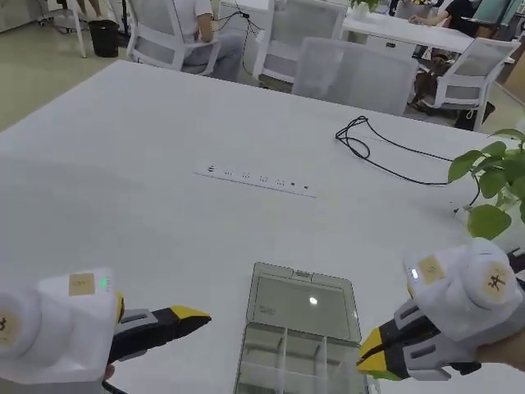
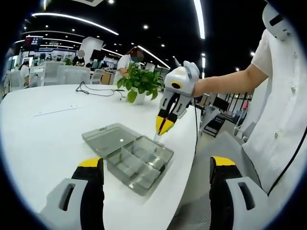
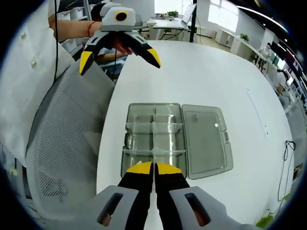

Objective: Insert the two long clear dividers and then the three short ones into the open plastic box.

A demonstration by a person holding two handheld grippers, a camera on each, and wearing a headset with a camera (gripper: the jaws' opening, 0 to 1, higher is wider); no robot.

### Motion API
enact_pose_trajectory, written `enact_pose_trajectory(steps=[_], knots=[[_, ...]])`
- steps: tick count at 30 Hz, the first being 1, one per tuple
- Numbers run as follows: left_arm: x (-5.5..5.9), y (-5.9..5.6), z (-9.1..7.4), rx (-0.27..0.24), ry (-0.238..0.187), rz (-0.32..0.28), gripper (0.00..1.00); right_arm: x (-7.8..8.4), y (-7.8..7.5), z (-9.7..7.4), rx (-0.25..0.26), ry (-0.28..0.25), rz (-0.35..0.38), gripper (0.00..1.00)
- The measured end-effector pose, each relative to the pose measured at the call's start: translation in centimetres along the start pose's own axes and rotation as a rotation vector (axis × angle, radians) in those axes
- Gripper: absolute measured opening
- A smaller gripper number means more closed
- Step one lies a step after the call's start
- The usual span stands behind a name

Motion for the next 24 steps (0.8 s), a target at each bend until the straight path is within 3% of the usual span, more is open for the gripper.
enact_pose_trajectory(steps=[15, 24], knots=[[0.0, 0.2, 0.0, -0.003, -0.005, -0.006, 0.92, 0.0, 0.2, 0.7, -0.015, -0.001, 0.006, 0.03], [-0.2, 0.2, 0.2, -0.001, -0.009, -0.004, 0.92, 0.8, 0.2, 1.5, -0.029, -0.009, 0.021, 0.03]])
Point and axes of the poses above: the centre of the closed fingertips' face, and the gripper's own axes: z roughly forward along the fingers, y roughly to its left, x roughly out of its underside, the point moved 7 cm from there along -z, roughly backward along the fingers, and after that the axes turned 9 degrees about x, right-handed, at the moved point
